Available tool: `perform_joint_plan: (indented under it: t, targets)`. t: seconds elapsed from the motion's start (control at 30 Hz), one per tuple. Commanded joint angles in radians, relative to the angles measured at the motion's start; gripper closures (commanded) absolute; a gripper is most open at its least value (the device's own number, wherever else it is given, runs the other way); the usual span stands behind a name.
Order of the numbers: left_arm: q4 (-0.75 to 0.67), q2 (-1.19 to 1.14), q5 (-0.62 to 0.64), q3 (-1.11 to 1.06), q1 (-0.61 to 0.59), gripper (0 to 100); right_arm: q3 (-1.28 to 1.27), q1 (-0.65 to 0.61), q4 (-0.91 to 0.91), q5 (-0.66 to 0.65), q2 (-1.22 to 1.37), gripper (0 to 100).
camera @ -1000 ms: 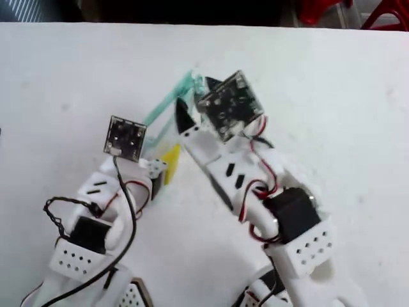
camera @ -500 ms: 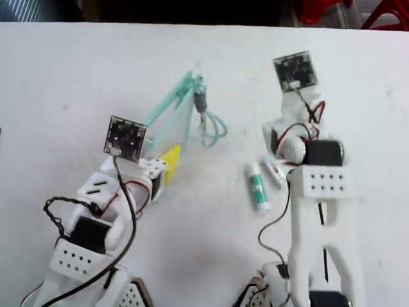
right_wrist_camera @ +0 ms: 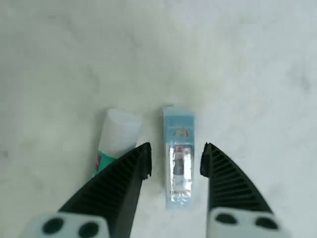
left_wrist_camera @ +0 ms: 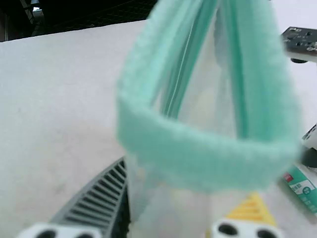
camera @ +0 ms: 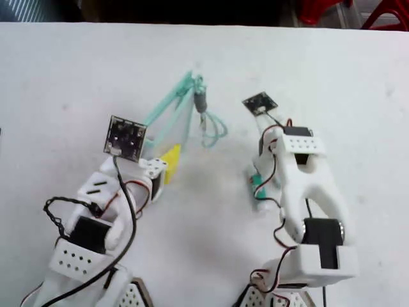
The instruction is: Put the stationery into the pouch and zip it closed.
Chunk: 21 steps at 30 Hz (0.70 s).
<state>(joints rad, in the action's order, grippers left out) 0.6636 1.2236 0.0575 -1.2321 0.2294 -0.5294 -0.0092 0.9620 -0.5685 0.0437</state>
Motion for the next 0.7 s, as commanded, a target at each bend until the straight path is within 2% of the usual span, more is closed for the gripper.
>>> perform_joint_plan:
  t: [0.0,0.13,0.23,0.33,0.47,0.67]
  targets:
    - [0.009,-0.001,-0.005,0.003,0.013,79,0.003,0.019,-0.016,-0.009,0.019,84.0]
    - [0.009,-0.001,-0.005,0.003,0.015,79,0.006,0.019,-0.041,-0.012,0.062,86.0]
    - [0.009,-0.001,-0.005,0.003,0.015,79,0.006,0.035,-0.047,-0.011,0.061,98.8]
    - [0.009,-0.001,-0.005,0.003,0.015,79,0.003,0.065,-0.047,0.006,0.056,97.2]
    - [0.009,-0.001,-0.005,0.003,0.018,79,0.0,0.107,-0.074,0.103,0.047,98.1]
    - [0.002,-0.001,-0.005,-0.009,0.021,79,-0.011,0.117,-0.076,0.109,0.036,98.1]
